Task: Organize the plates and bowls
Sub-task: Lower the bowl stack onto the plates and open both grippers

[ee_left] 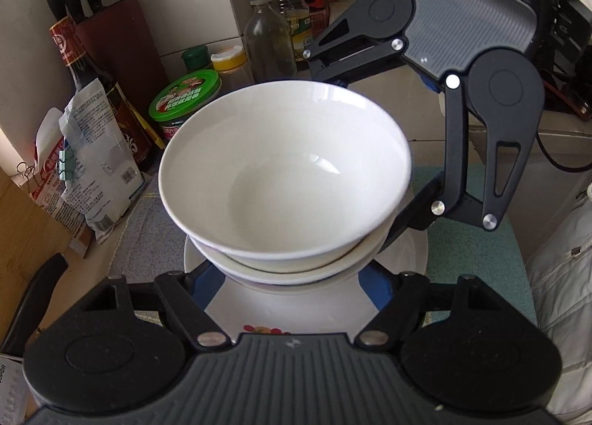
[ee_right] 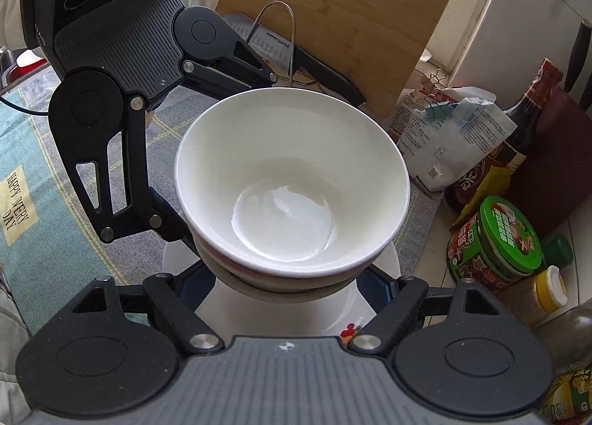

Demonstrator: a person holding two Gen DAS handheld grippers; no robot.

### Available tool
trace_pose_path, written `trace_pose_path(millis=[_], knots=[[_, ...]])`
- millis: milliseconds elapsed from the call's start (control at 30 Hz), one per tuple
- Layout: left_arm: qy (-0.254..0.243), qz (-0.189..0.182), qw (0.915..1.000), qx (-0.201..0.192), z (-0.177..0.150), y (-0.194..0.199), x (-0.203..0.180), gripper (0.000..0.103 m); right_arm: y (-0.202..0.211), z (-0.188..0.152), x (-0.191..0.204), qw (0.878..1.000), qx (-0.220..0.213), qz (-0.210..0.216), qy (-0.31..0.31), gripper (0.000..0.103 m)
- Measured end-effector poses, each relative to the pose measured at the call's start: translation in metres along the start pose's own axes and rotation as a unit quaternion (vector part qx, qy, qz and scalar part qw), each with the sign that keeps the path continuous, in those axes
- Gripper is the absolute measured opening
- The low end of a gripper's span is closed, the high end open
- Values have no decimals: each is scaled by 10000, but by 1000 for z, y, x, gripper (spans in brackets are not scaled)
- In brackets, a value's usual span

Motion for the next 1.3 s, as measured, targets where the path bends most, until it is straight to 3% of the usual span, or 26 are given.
trace_pose_path(millis=[967, 1033, 1100, 1300], knots=[[188, -5, 9998, 42, -5, -14, 0, 80, -14, -13, -11, 9997, 92, -27, -226, 89], [115, 137, 9998, -64, -4, -11, -1, 87, -11, -10, -11, 9998, -19, -51, -206, 103], [155, 279, 9994, -162, -3, -7, -1, 96, -7, -8, -9, 9998, -98, -55, -143, 103], [808, 1184, 9894, -223, -9, 19, 9, 98, 0, -13, -3, 9998, -14, -100, -146, 103]])
Point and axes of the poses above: each gripper's, at about its wrist camera, not at the fingertips, and y roughly against the way its jaws point, x to its left, z to its top, the point moved 9 cm from there along -y, roughly the way its jaws point, and after that the axes turned 13 degrees about -x, right-handed, at the moved point
